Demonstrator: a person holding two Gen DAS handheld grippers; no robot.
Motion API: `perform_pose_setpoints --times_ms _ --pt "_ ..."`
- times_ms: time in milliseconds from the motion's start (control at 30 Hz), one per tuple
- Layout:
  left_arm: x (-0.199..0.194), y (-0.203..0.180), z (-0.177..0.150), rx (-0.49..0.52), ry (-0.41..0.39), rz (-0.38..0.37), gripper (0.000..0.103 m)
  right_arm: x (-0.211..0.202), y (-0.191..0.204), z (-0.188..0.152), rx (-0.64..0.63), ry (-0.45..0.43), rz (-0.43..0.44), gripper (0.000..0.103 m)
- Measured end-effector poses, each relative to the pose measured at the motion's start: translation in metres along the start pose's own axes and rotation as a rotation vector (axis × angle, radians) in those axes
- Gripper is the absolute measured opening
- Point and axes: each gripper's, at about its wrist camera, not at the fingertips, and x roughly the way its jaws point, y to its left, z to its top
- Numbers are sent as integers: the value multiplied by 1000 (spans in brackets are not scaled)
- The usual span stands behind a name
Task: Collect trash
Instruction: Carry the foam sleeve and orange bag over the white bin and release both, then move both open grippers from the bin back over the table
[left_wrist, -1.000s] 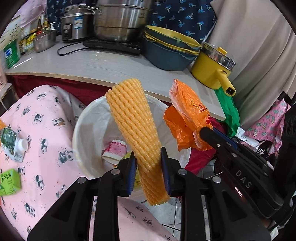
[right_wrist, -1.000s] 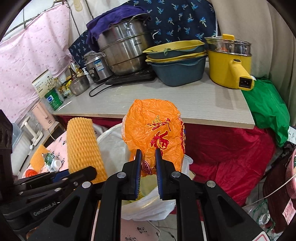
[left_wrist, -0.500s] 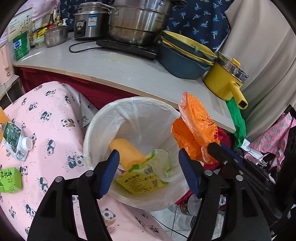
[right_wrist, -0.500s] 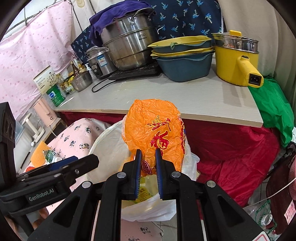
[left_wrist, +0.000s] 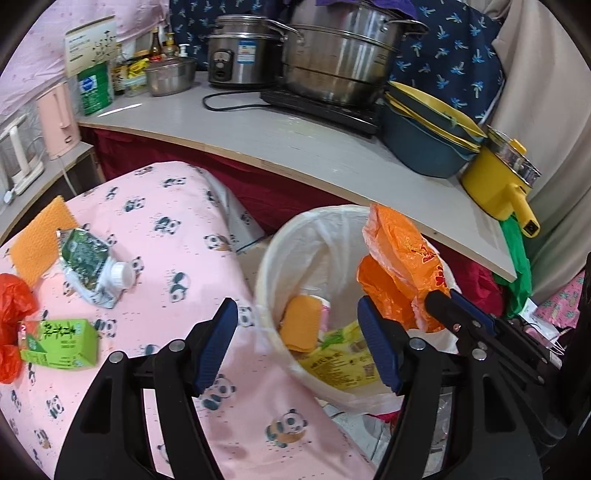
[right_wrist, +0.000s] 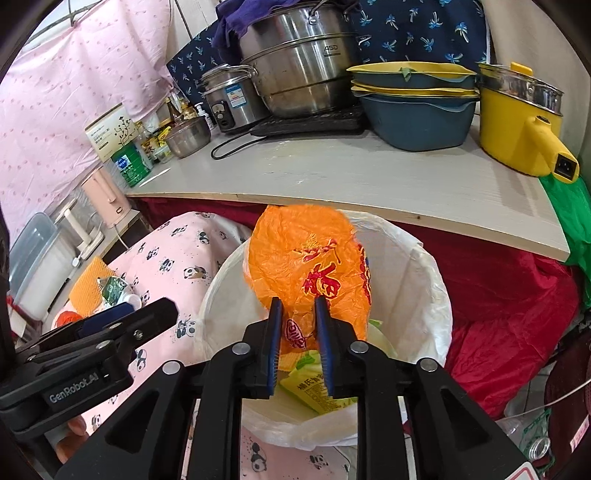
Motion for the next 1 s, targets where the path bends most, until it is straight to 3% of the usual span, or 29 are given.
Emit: perform_pose_setpoints --times_ms 167,533,1000 --pt "-12 21 -3 -44 -31 48 77 0 10 3 -6 -4 14 24" --pt "-38 72 -14 -134 -68 108 77 -6 62 0 -83 4 76 25" --pt "-83 178 -42 -296 -108 249 77 5 156 -22 -213 50 169 28"
